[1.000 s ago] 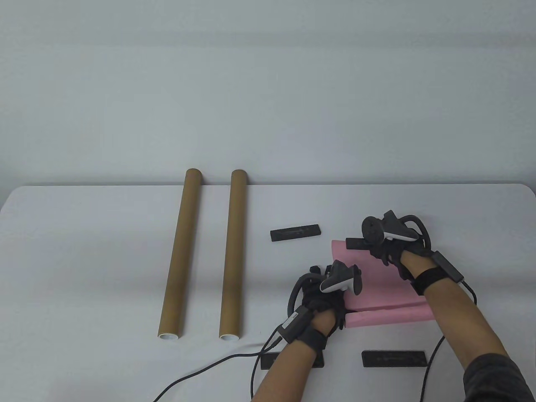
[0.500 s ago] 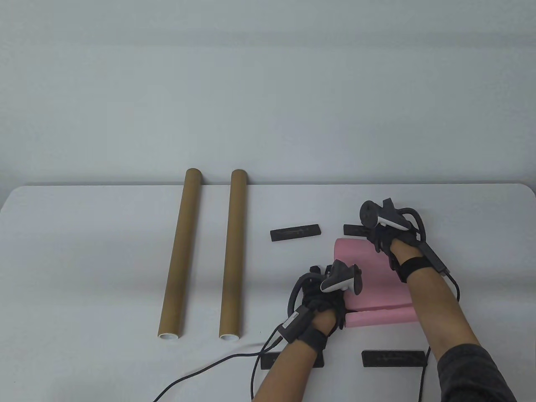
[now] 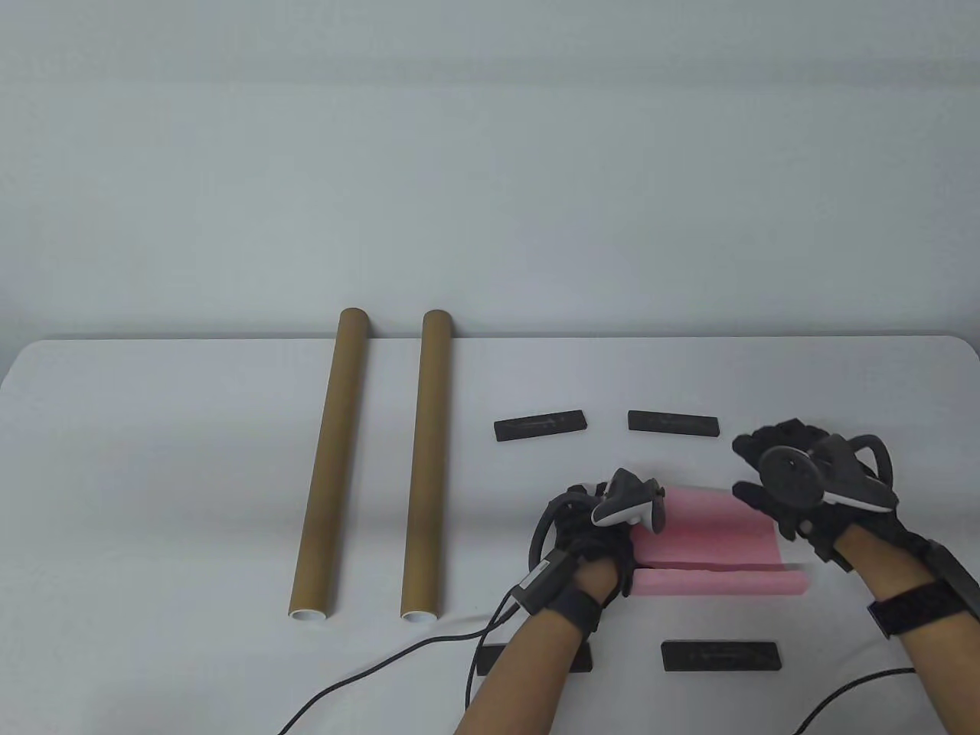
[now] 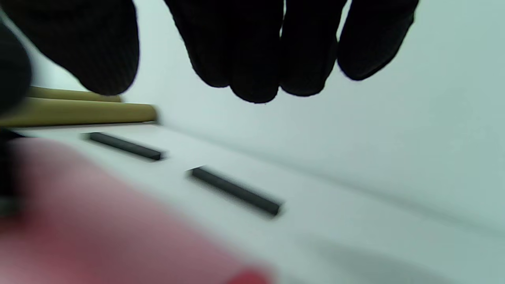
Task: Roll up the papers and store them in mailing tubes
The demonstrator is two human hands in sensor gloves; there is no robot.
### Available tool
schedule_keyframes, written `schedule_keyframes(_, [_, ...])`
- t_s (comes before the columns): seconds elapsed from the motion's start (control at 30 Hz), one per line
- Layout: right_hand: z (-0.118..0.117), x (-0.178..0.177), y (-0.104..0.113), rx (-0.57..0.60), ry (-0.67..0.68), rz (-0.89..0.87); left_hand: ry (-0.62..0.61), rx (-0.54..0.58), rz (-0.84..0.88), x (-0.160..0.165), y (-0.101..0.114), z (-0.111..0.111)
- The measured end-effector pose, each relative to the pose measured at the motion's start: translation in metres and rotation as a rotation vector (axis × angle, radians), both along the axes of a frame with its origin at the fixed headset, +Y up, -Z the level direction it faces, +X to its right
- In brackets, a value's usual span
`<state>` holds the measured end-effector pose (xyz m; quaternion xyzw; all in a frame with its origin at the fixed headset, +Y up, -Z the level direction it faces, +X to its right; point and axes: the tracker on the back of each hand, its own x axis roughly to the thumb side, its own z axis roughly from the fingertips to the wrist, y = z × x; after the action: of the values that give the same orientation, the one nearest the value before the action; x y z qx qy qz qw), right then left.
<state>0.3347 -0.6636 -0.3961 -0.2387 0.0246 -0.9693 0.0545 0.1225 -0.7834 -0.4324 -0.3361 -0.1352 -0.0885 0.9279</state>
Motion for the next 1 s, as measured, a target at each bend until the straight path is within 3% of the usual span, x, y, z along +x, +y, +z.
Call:
schedule_keyframes(0.1, [0.034, 0.0, -0.034, -0.153, 0.021, 0.024, -0.002, -0.007, 0.006, 0.0, 0.001, -0.002])
schedule_keyframes(0.17, [0.045, 0.0, -0.057, -0.204, 0.008, 0.095, 0.003, -0.007, 0.01, -0.002, 0.003, -0.003])
schedule_keyframes(0.27, [0.048, 0.004, -0.081, -0.214, -0.02, 0.156, 0.008, 0.003, -0.006, -0.002, 0.004, -0.002])
schedule_keyframes(0.33, [0.047, 0.007, -0.086, -0.141, -0.063, 0.128, 0.003, 0.003, -0.012, -0.002, 0.005, -0.003])
schedule_keyframes(0.47, [0.051, 0.003, -0.075, -0.044, -0.055, 0.019, 0.044, 0.046, 0.01, -0.009, 0.02, -0.003])
schedule_keyframes(0.7, [0.067, -0.02, -0.046, 0.022, -0.06, 0.066, 0.086, 0.344, 0.173, -0.044, 0.088, 0.011])
schedule_keyframes(0.77, [0.071, -0.028, -0.04, 0.027, -0.072, 0.051, 0.041, 0.41, 0.295, -0.05, 0.105, 0.024])
schedule_keyframes(0.87, [0.076, -0.046, -0.027, 0.044, -0.066, 0.034, -0.126, 0.474, 0.426, -0.055, 0.125, 0.057])
schedule_keyframes(1.0, [0.086, -0.073, -0.008, 0.053, -0.039, 0.013, -0.276, 0.453, 0.297, -0.065, 0.127, 0.098])
